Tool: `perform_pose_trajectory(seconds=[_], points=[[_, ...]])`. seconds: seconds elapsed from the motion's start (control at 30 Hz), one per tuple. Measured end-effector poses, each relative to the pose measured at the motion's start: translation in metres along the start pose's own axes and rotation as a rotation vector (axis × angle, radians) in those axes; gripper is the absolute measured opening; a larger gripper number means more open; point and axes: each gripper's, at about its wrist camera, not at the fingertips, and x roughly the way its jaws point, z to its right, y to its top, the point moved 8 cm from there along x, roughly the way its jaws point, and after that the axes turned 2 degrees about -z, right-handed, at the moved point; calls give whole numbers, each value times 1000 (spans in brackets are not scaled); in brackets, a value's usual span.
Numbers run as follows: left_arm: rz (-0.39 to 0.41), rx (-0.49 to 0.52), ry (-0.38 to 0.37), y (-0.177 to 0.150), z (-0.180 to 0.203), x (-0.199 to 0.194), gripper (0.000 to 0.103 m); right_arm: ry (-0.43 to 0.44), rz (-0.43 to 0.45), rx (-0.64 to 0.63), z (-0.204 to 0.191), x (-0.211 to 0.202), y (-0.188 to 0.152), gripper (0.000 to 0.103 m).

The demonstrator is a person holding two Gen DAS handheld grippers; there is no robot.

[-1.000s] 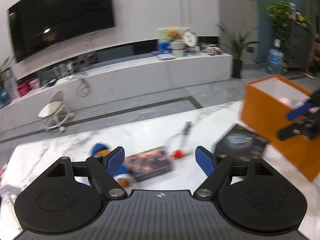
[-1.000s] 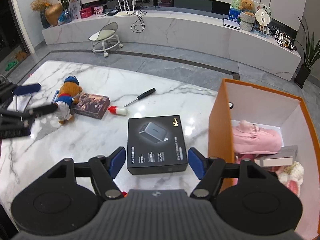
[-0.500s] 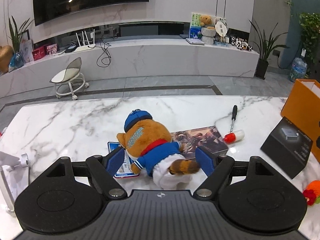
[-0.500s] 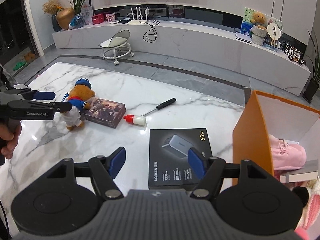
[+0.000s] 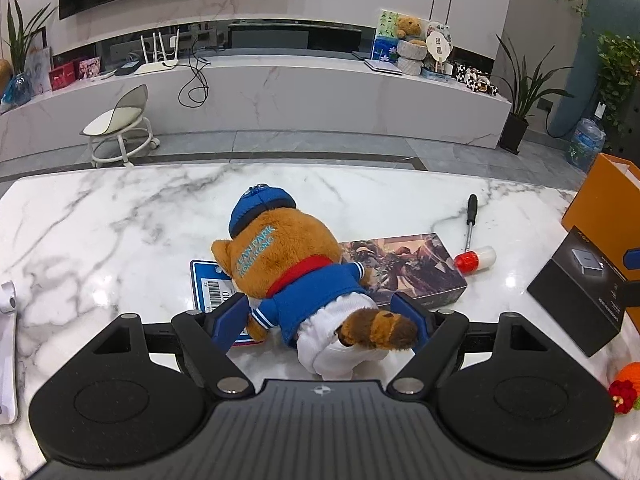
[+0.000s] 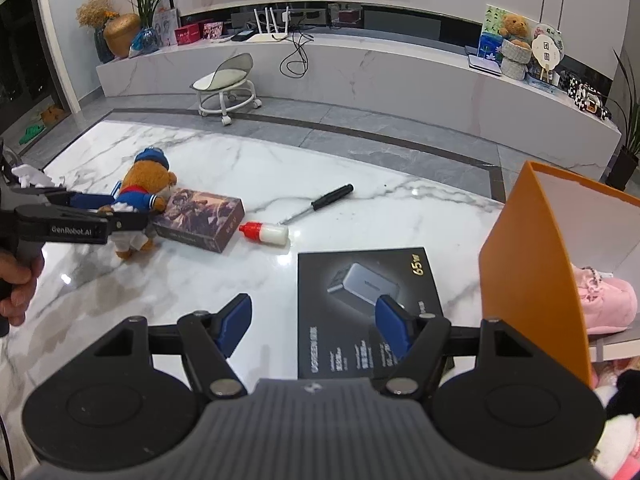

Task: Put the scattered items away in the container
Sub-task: 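Grasp the brown plush bear in sailor outfit with the left tool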

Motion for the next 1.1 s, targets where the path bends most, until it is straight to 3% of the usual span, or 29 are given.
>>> perform_pose_trajectory(seconds=[0.37, 0.7, 1.1], points=[[-46, -89, -23, 2, -16, -3, 72, 28, 19, -45, -21, 11, 2, 71], [-4, -173, -33, 20, -40, -26, 69, 75, 26, -240, -77, 37, 12, 71], [-27, -265, -65, 24, -73, -29, 69, 121, -42, -564, -121, 112, 62, 73]])
